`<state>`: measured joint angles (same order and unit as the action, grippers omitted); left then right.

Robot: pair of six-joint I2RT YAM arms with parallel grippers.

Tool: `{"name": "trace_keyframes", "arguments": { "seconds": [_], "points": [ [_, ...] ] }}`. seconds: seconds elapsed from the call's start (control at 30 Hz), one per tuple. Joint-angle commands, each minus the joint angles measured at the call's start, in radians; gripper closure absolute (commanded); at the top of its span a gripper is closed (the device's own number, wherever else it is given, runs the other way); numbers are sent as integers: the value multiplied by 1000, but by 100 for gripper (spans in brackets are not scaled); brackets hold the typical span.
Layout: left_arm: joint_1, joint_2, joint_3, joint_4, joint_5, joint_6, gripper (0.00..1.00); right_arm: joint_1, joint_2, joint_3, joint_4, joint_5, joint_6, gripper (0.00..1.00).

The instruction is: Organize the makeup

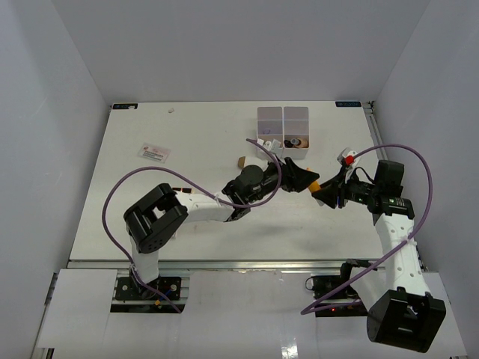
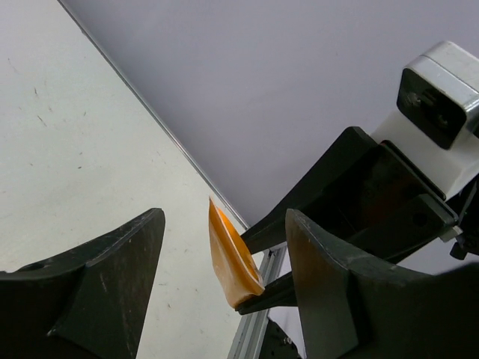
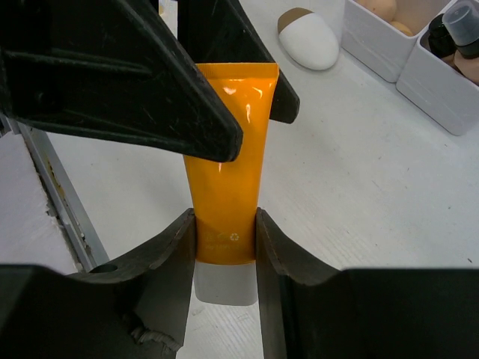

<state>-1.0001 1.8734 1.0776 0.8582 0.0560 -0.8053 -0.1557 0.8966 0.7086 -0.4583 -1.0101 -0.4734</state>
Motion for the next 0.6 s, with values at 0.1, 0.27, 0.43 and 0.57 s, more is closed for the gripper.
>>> {"name": "trace_keyframes", "arguments": {
  "seconds": [0.1,0.27,0.43,0.57],
  "points": [
    [-27,-2,27,-18,-23,31,24,21,-48,-30,149,75,101,77],
    [-35,14,49,-30,-40,35,28,33,-85,-53,206,123,148,77],
    [-37,38,71,-25,-24,28,39,36,-129,-75,240,152,167,77],
    [-38,41,78,-23,-26,32,45,38,-134,-81,248,157,167,77]
  ]
}}
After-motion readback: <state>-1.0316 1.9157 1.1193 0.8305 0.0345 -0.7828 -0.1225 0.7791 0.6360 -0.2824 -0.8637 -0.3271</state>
